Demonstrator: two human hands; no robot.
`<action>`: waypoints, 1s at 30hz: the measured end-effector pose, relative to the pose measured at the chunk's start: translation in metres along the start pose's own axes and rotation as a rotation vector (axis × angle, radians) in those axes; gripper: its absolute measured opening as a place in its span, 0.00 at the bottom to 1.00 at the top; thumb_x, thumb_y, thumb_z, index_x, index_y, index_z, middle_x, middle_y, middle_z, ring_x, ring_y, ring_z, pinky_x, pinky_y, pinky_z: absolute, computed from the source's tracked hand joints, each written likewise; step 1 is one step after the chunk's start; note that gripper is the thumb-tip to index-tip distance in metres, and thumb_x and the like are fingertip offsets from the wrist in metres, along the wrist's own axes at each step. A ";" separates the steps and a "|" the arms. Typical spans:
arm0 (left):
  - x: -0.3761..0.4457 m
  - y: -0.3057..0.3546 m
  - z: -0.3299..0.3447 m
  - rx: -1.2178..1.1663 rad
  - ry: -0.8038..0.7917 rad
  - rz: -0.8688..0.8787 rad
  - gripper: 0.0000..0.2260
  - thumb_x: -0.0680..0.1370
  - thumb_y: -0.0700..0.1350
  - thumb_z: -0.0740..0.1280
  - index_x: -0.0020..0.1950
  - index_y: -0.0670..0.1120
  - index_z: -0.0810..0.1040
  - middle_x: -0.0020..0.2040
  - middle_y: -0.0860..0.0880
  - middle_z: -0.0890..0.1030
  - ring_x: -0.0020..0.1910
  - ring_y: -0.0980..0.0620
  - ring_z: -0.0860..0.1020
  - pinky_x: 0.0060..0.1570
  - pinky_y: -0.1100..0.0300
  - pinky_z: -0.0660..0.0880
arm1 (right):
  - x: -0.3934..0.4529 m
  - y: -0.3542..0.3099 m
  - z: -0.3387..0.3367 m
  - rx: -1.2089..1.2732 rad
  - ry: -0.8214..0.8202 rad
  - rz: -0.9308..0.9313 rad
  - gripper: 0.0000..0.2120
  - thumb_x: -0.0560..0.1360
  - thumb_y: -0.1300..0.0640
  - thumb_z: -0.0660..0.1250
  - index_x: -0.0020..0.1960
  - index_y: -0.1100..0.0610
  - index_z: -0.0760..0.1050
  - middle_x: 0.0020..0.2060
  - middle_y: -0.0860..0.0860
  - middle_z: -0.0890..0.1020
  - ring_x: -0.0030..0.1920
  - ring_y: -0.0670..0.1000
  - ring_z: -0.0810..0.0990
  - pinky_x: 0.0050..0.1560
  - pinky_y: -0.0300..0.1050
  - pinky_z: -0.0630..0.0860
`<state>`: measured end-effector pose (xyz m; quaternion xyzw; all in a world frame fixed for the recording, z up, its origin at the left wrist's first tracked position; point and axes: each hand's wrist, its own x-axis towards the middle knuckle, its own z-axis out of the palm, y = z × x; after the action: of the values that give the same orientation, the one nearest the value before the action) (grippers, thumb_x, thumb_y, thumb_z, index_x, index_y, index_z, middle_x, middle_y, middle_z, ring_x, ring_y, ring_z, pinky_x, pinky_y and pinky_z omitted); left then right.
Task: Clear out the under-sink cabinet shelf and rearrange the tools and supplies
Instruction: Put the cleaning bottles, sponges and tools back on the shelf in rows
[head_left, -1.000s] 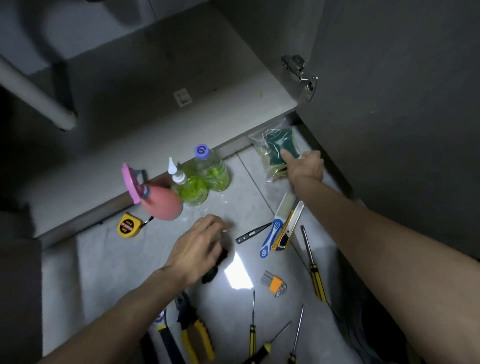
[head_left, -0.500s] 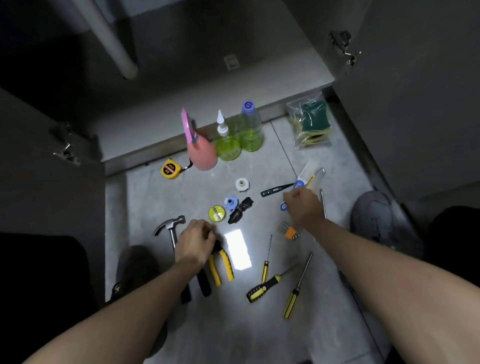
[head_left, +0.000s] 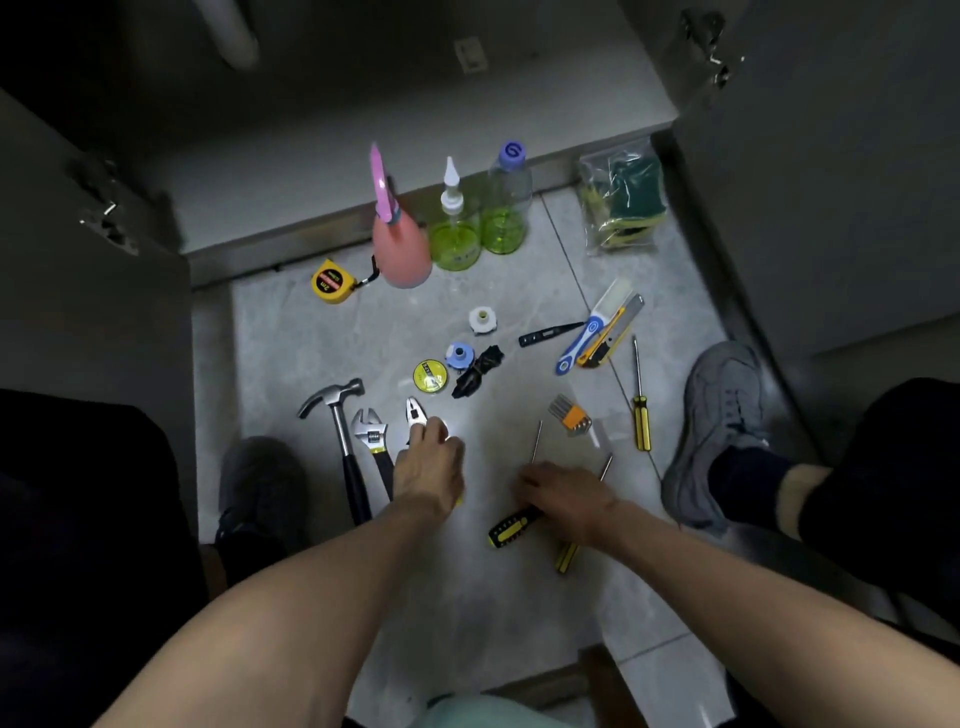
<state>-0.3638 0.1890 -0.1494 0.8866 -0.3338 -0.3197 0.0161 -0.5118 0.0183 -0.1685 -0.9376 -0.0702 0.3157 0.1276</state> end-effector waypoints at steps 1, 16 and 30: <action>0.002 -0.003 0.000 0.021 -0.009 0.021 0.13 0.72 0.41 0.71 0.55 0.48 0.78 0.62 0.49 0.67 0.64 0.46 0.65 0.52 0.51 0.74 | 0.002 0.001 -0.001 -0.007 -0.011 0.000 0.17 0.79 0.60 0.63 0.68 0.54 0.72 0.68 0.55 0.71 0.67 0.59 0.71 0.50 0.53 0.75; -0.002 -0.026 0.001 -0.333 0.249 -0.200 0.11 0.76 0.46 0.70 0.56 0.49 0.75 0.57 0.50 0.73 0.58 0.47 0.74 0.47 0.54 0.73 | 0.020 0.107 -0.063 0.780 0.730 1.016 0.14 0.76 0.45 0.66 0.55 0.53 0.72 0.51 0.54 0.80 0.52 0.60 0.79 0.53 0.54 0.76; 0.006 -0.011 -0.001 -0.453 0.089 -0.636 0.25 0.67 0.64 0.73 0.55 0.51 0.71 0.54 0.50 0.81 0.54 0.44 0.80 0.47 0.55 0.75 | 0.038 0.127 -0.049 1.281 0.713 1.247 0.17 0.70 0.54 0.74 0.55 0.61 0.80 0.52 0.59 0.84 0.49 0.58 0.84 0.51 0.54 0.82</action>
<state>-0.3530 0.1940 -0.1546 0.9328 0.0376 -0.3357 0.1260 -0.4453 -0.1048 -0.1891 -0.5995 0.6695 0.0017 0.4386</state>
